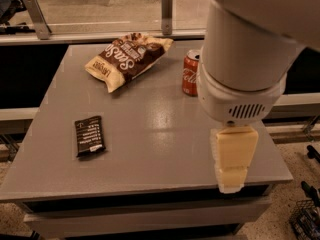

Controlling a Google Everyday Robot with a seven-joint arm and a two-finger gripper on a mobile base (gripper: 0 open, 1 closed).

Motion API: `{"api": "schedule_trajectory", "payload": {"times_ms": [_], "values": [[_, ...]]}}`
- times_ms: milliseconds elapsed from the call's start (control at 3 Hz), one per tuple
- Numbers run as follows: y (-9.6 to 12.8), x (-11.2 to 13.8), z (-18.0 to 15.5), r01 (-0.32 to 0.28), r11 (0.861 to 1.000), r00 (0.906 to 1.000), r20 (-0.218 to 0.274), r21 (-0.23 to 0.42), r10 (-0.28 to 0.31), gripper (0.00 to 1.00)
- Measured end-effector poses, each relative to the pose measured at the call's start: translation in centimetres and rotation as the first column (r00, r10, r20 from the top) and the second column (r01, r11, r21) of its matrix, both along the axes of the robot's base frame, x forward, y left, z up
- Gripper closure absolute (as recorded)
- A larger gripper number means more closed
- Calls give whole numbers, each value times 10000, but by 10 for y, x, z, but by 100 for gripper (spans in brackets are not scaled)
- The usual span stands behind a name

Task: Move rxbar chocolate near coke can

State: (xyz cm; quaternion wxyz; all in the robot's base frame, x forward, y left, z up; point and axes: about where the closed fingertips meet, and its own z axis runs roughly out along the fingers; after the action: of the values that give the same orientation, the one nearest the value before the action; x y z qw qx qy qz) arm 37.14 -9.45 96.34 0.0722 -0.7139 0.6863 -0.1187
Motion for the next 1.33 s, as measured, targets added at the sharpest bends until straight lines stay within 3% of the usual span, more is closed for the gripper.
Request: {"api": "schedule_trajectory", "payload": {"times_ms": [1000,1333], "values": [[0,0,0,-4,10000,10000,0,0,4,0],[1,7,4,-287,9987,9996,-19,427,288,0]]}}
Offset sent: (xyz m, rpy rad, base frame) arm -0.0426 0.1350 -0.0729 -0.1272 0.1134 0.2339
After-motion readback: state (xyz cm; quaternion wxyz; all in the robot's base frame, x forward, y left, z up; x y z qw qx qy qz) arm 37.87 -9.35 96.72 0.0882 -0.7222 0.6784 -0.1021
